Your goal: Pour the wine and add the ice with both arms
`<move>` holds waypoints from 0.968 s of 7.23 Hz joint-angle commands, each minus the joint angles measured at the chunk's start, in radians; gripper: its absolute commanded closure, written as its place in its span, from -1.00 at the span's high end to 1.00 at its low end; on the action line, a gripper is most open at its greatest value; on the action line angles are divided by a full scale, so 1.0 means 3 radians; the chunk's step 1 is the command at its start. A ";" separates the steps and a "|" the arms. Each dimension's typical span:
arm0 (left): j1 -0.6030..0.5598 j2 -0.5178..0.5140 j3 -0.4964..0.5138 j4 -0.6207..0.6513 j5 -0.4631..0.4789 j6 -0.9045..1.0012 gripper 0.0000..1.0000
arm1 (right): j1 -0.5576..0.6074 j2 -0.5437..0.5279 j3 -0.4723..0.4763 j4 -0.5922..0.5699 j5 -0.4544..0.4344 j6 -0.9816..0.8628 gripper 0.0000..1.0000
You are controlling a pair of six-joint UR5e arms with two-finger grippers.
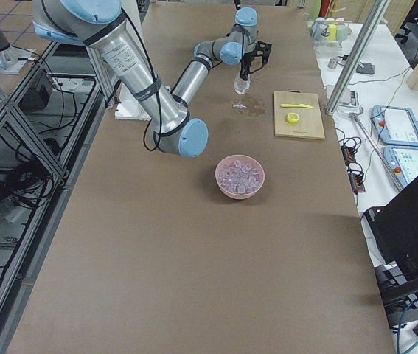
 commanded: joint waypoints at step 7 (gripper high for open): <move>0.0184 -0.0036 0.0053 0.0472 0.0602 0.1126 0.96 | 0.2082 -0.2264 -0.0023 0.0014 0.0804 -0.4358 1.00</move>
